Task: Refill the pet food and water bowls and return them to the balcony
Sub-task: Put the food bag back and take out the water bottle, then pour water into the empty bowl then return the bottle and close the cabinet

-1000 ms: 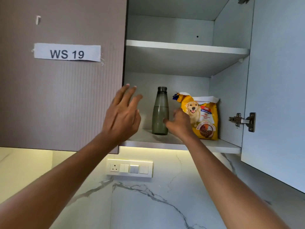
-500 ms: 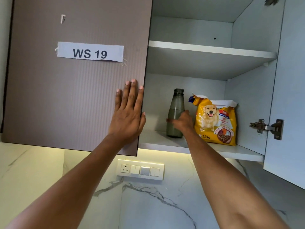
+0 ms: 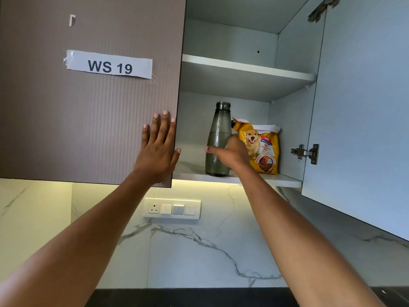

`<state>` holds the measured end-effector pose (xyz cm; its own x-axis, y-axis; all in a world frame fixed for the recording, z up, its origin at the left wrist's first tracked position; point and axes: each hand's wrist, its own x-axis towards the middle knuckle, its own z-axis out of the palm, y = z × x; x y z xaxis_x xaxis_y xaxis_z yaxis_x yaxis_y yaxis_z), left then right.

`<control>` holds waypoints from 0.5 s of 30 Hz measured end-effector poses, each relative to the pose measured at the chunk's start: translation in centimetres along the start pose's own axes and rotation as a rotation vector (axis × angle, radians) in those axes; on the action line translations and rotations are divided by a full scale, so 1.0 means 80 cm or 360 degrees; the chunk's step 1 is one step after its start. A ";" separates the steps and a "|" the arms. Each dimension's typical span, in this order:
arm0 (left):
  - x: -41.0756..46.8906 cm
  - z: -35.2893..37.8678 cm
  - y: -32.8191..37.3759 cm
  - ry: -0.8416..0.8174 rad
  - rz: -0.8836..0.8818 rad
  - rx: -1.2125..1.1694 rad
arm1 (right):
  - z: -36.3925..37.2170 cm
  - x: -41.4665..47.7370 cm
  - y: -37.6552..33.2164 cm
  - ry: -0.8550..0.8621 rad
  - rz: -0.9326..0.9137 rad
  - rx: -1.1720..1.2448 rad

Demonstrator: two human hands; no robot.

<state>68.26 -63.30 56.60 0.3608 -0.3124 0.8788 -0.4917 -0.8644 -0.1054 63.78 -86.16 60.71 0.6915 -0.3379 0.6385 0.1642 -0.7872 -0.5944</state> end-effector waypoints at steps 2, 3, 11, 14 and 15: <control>-0.023 0.000 0.003 -0.0067 -0.0015 -0.0070 | -0.019 -0.027 -0.008 0.0009 -0.0037 0.0037; -0.037 -0.002 0.006 -0.0098 -0.0022 -0.0112 | -0.028 -0.042 -0.012 0.0017 -0.0052 0.0052; -0.166 -0.007 0.033 -0.0276 -0.0069 -0.0328 | -0.061 -0.165 -0.009 0.0019 -0.0064 0.0171; -0.220 -0.006 0.041 -0.0399 -0.0127 -0.0362 | -0.049 -0.216 0.020 -0.0048 0.0001 0.0210; -0.241 -0.005 0.041 -0.0456 -0.0151 -0.0358 | -0.042 -0.236 0.031 -0.0095 0.0008 0.0216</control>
<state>59.39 -59.99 39.49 0.6047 -0.3600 0.7104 -0.5955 -0.7967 0.1032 48.81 -83.46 48.85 0.7327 -0.3073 0.6073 0.2514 -0.7070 -0.6610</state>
